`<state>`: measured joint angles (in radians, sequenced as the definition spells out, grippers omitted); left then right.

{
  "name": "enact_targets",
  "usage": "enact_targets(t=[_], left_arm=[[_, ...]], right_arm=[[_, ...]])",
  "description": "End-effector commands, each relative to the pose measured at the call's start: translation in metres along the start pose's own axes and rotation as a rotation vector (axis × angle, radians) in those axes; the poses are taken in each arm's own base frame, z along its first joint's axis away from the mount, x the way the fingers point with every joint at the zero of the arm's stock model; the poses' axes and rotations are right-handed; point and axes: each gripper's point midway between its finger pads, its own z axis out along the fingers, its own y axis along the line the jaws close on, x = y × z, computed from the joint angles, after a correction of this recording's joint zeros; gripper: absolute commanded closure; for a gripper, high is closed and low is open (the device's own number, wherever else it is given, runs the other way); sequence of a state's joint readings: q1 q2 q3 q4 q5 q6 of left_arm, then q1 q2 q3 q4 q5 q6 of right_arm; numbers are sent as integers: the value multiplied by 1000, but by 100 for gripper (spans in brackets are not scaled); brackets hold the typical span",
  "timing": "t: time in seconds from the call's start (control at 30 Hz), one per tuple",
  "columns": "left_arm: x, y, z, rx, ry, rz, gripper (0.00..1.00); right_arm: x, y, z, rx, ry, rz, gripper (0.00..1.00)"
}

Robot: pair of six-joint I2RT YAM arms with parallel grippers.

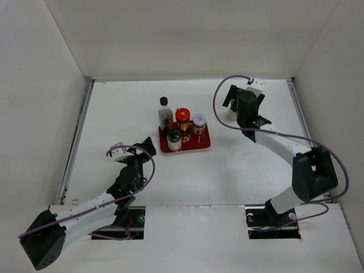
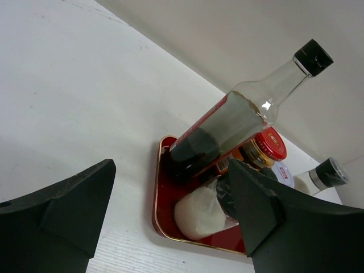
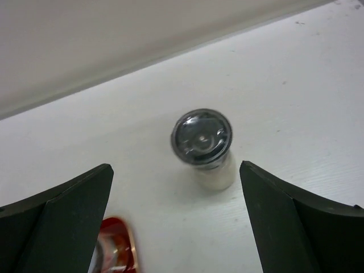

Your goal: Organize the condiment bottles

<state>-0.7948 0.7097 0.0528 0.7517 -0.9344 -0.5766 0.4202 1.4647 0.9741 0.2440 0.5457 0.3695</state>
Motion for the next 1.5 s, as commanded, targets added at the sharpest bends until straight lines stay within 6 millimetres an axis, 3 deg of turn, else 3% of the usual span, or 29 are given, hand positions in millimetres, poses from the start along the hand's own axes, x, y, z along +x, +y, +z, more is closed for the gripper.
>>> enact_targets(t=[0.0,0.17,0.4,0.5,0.77,0.83,0.9,1.0,1.1,1.2,1.3,1.47], left_arm=[[-2,-3,1,14,-8,-29,20],[-4,-3,2,13,-13,-32,20],[-3,-1,4,1,-12,-22,20],[-2,-1,4,0,-12,-21,20],[-3,-1,5,0,-12,-20,20],[-2,0,5,0,-11,-19,20],[-4,-2,5,6,-14,-26,20],[-3,-2,5,7,-12,-25,20],[-2,-3,5,15,-5,-23,20],[2,-8,5,32,14,-14,19],[3,-10,6,37,19,-13,19],[1,-7,8,25,11,-8,18]], right_arm=[[6,-14,30,81,61,-103,0],[18,-13,71,60,136,-132,0],[21,-26,94,102,151,-130,0],[26,-24,97,91,166,-137,13],[41,-20,92,66,230,-138,25],[38,-21,90,69,229,-130,37],[28,-22,83,73,197,-118,46],[1,-18,62,55,103,-89,50],[-19,-5,19,11,36,-78,51],[-17,8,-22,-54,17,-59,52],[-4,38,-57,-163,29,-36,52],[18,118,-96,-383,72,-59,52]])
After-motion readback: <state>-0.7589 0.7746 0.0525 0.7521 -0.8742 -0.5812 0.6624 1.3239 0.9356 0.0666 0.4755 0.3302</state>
